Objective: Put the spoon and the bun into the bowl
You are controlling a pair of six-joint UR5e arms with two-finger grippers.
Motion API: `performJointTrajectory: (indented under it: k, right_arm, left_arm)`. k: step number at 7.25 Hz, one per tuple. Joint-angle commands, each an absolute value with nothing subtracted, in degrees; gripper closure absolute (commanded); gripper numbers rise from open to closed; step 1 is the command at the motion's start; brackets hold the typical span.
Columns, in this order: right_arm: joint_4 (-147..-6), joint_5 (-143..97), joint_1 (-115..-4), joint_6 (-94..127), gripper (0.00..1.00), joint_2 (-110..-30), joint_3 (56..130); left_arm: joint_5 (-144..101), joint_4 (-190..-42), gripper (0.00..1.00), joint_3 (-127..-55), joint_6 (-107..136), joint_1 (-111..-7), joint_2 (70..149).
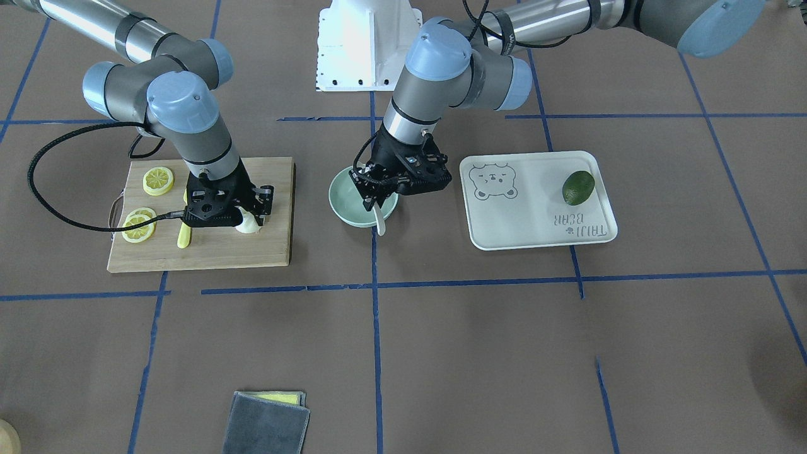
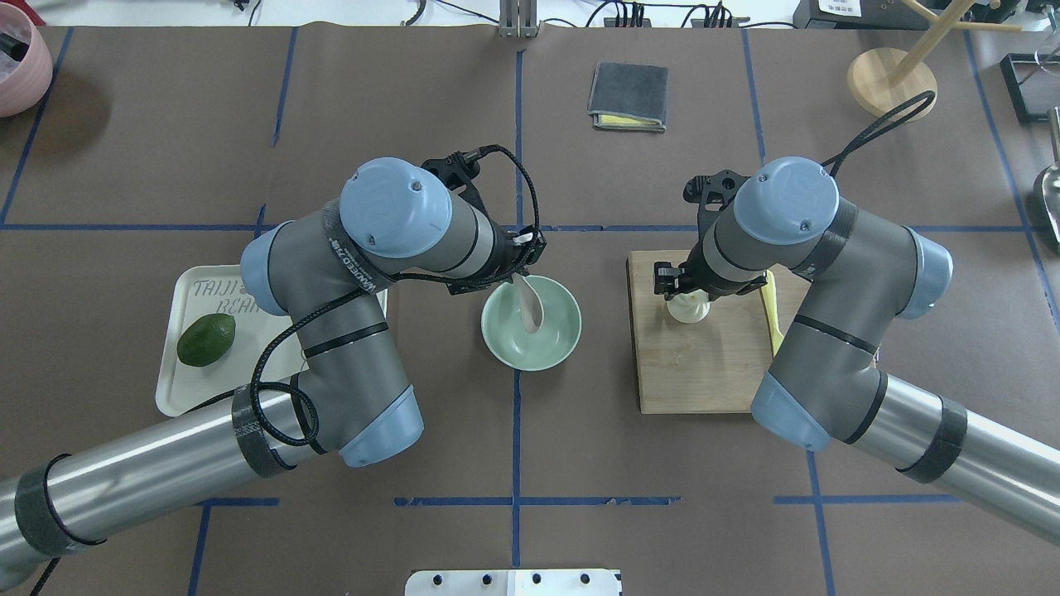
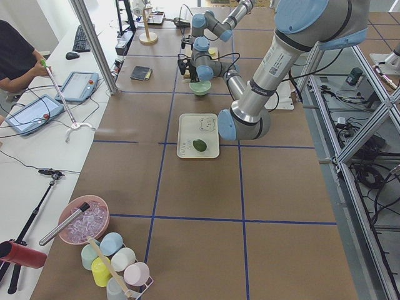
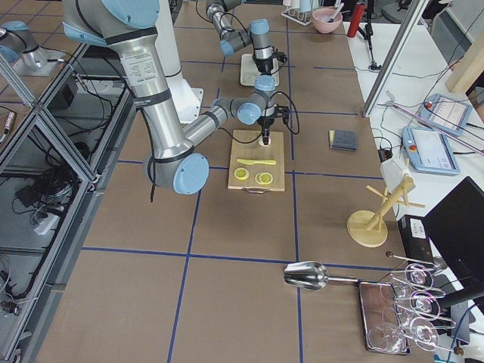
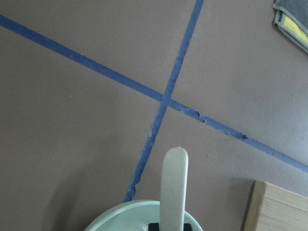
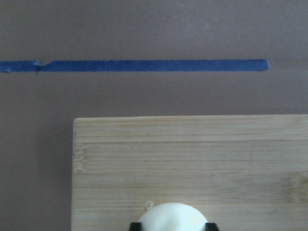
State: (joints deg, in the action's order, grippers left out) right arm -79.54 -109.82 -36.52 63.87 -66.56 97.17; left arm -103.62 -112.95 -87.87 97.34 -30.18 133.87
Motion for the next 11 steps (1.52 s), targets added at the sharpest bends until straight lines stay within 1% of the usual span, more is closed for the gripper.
performJointTrajectory:
  k: [1,3,4,5,7,9,10,11]
  right_arm:
    - [-79.54,-109.95,-36.56,63.81,1.0,-66.53,97.47]
    - [-79.63,-110.48,-37.79,63.81,1.0,-66.53,98.87]
    - [-79.72,-110.57,-38.23,63.81,1.0,-66.53,99.31]
    - [-79.72,-110.57,-38.41,63.81,1.0,-66.53,99.84]
    - [-79.8,-110.65,-38.5,64.07,1.0,-66.45,102.11]
    - [-79.63,-110.65,-38.58,64.33,1.0,-63.83,104.14]
    - [-79.63,-110.57,-38.58,64.68,1.0,-61.11,104.32]
    - [-79.63,-110.57,-38.41,64.77,1.0,-59.69,104.33]
  left_arm:
    - [-103.62,-113.03,1.0,-87.8,97.56,-29.54,133.77]
    - [-103.54,-113.11,1.0,-87.28,97.56,-28.83,133.86]
    - [-103.54,-113.2,0.85,-87.19,97.38,-28.83,133.86]
    - [-103.54,-114.16,0.01,-87.1,97.21,-28.83,133.68]
    - [-103.88,-113.82,0.0,-87.36,97.3,-29.7,133.59]
    - [-104.5,-112.6,0.0,-88.93,95.11,-32.5,133.25]
    - [-107.63,-108.24,0.0,-91.12,90.66,-34.78,132.98]
    - [-108.88,-102.02,0.0,-96.19,83.65,-36.63,130.46]
